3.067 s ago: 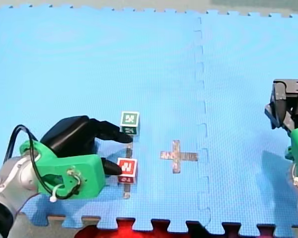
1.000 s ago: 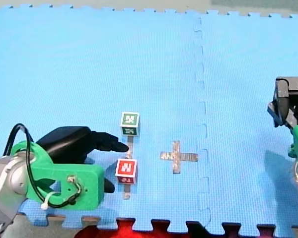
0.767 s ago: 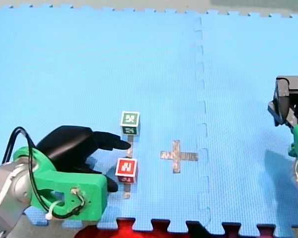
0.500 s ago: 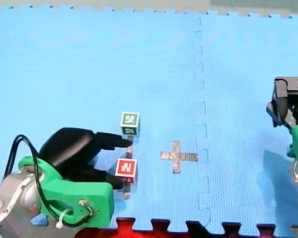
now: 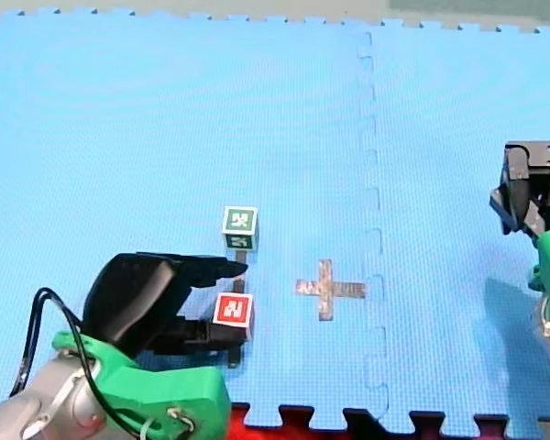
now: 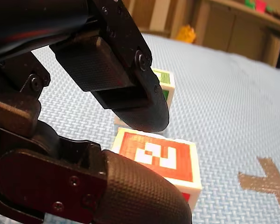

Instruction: Stack cube left

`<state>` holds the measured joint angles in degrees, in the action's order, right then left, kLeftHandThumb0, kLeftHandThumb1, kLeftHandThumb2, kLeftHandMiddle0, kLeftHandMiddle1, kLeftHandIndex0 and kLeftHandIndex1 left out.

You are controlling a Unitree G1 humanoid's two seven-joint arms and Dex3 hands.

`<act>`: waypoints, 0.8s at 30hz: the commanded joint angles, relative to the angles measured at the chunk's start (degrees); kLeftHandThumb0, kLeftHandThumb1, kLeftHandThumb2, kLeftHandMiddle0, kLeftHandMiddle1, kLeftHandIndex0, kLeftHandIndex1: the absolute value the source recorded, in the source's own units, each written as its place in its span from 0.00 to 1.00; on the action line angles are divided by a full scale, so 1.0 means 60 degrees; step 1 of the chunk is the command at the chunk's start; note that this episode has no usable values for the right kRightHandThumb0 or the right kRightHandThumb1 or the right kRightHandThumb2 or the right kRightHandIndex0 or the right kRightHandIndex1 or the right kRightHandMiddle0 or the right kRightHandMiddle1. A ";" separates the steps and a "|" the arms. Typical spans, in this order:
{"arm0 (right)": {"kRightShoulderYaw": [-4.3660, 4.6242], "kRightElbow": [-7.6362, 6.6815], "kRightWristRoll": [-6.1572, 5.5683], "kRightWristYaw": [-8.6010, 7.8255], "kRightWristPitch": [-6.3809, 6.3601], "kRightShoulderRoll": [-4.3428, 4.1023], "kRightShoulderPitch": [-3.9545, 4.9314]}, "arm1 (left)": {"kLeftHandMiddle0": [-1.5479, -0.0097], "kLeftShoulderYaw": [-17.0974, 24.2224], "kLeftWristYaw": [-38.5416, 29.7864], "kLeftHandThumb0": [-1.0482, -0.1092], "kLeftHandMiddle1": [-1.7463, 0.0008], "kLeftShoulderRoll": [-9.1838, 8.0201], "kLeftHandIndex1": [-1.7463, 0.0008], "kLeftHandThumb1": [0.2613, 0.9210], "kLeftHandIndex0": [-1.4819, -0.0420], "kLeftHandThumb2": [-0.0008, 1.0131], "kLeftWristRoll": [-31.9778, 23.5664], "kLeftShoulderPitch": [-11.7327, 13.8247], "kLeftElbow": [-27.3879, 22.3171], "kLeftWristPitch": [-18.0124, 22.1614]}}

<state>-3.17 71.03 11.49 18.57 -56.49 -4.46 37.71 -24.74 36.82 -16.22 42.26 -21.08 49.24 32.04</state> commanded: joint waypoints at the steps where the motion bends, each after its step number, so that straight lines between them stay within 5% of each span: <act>1: -0.0095 -0.0184 -0.0127 -0.0010 -0.0212 -0.0169 -0.0070 | 0.42 -0.0158 0.0662 0.00 0.00 0.0148 0.97 0.99 0.38 0.07 0.0084 -0.0331 0.0972 0.0550; 8: -0.0160 -0.0356 -0.0288 -0.0229 -0.0351 -0.0221 -0.0093 | 0.42 -0.0429 0.0193 0.00 0.00 -0.0039 0.97 0.97 0.37 0.03 0.0165 -0.0585 0.1164 0.0701; 15: -0.0248 -0.0517 -0.0494 -0.0542 -0.0486 -0.0247 -0.0122 | 0.42 -0.0575 -0.0213 0.00 0.00 -0.0297 0.97 0.92 0.33 0.01 0.0344 -0.0494 0.0448 0.0405; 16: -0.0259 -0.0529 -0.0512 -0.0568 -0.0493 -0.0247 -0.0125 | 0.42 -0.0583 -0.0258 0.04 0.00 -0.0348 0.96 0.87 0.29 0.00 0.0368 -0.0464 0.0313 0.0390; 17: -0.0266 -0.0540 -0.0523 -0.0583 -0.0496 -0.0247 -0.0129 | 0.42 -0.0585 -0.0295 0.37 0.00 -0.0401 0.94 0.75 0.20 0.00 0.0382 -0.0425 0.0169 0.0384; 19: -0.0275 -0.0554 -0.0532 -0.0598 -0.0499 -0.0246 -0.0134 | 0.42 -0.0585 -0.0356 0.67 0.00 -0.0465 0.92 0.69 0.11 0.00 0.0390 -0.0361 -0.0062 0.0347; 24: -0.0286 -0.0574 -0.0501 -0.0562 -0.0521 -0.0241 -0.0143 | 0.39 -0.0525 -0.0703 0.60 0.00 -0.0547 0.96 0.72 0.10 0.01 0.0223 -0.0370 -0.0312 0.0409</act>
<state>-4.74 67.71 8.57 15.00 -59.32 -5.61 36.98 -28.03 33.14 -19.02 43.96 -23.42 47.65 34.49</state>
